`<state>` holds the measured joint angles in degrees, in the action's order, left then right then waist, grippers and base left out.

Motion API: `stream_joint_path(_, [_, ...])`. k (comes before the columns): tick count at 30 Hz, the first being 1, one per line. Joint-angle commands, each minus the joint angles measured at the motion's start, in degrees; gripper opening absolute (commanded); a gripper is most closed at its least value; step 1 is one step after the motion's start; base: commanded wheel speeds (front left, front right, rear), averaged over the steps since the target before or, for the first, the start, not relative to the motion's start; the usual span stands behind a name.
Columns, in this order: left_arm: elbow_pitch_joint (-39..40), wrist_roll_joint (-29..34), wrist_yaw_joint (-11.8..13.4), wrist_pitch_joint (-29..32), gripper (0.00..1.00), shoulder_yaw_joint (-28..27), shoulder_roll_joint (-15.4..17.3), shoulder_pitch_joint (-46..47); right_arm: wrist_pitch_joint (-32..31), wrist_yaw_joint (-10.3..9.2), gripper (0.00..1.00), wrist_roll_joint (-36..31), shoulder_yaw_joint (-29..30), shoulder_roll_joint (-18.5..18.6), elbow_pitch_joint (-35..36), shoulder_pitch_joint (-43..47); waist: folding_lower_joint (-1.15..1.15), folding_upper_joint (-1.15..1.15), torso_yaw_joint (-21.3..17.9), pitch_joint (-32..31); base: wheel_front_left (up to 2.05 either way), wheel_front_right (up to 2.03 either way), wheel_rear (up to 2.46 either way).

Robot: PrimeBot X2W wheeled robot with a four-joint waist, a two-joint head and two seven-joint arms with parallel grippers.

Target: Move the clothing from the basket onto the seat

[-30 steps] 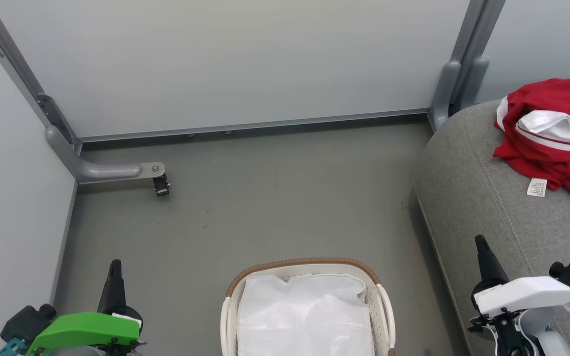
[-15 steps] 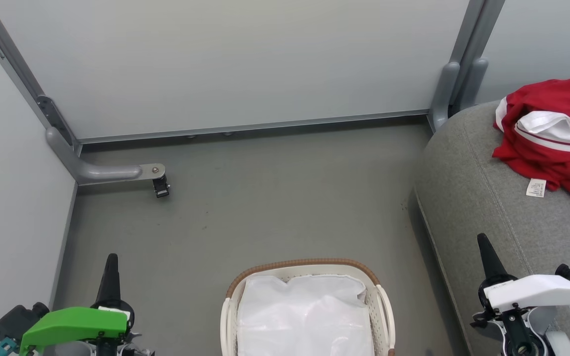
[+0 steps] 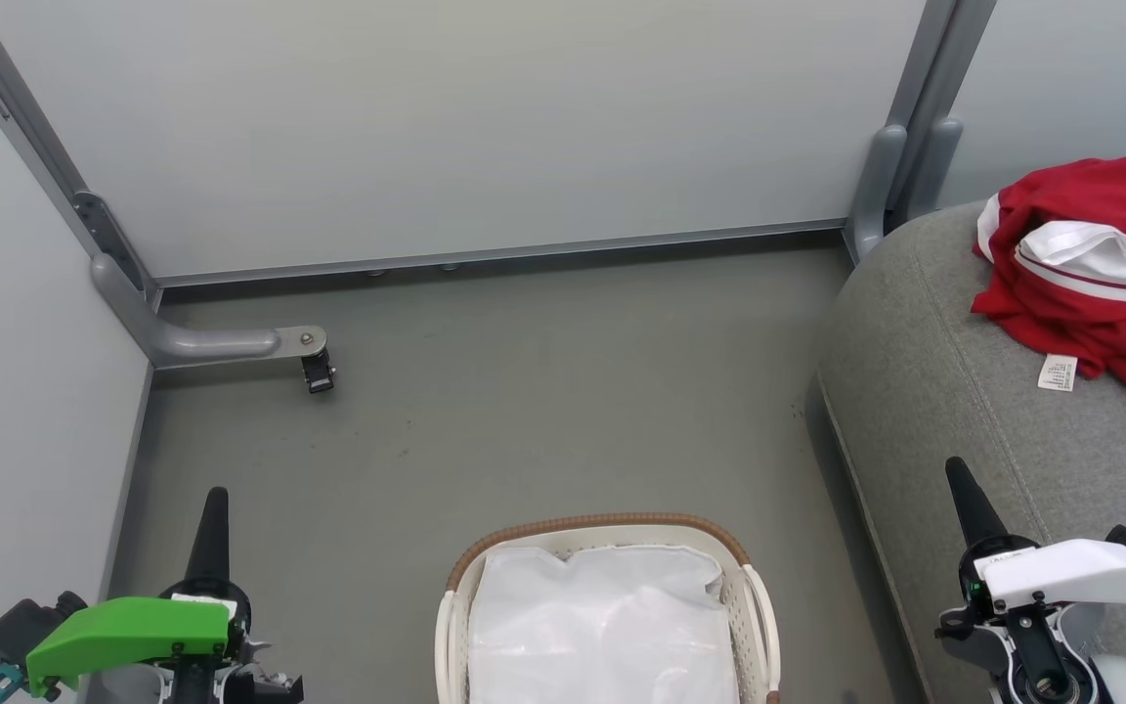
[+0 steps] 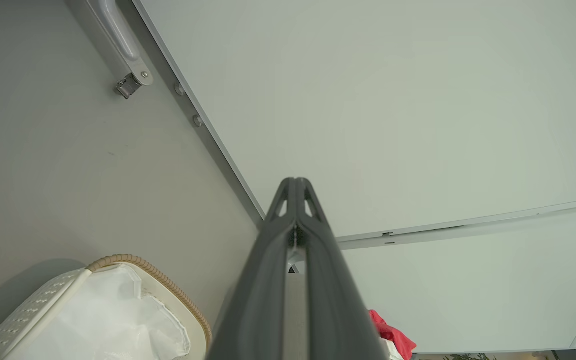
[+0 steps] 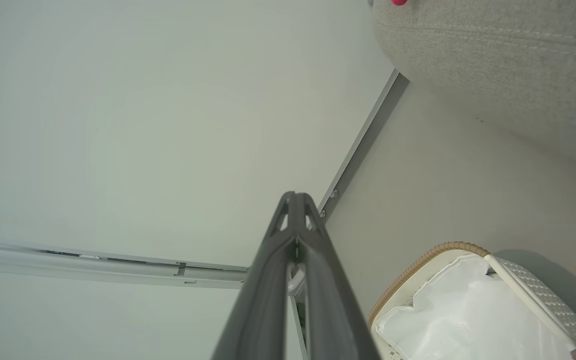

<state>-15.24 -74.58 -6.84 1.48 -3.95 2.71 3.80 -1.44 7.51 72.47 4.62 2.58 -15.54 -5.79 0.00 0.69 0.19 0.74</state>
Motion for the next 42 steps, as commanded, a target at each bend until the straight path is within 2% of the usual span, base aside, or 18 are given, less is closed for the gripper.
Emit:
stream_joint_path(1, [0.5,-1.1,-0.3,0.3,0.0,-0.4,0.2,1.3,-0.4,-0.02,0.0,1.4,0.3,0.3,0.6,-0.9,0.0,-0.45,0.0,0.0,0.0,0.0,0.0])
stream_joint_path(42, [1.0,-17.2,-0.8,5.1,0.0,-2.7,0.3,3.1,-5.1,-0.03,0.0,19.2,2.0,0.5,1.3,-0.9,0.0,-0.67,-0.2,-0.6,0.0,0.0,0.0])
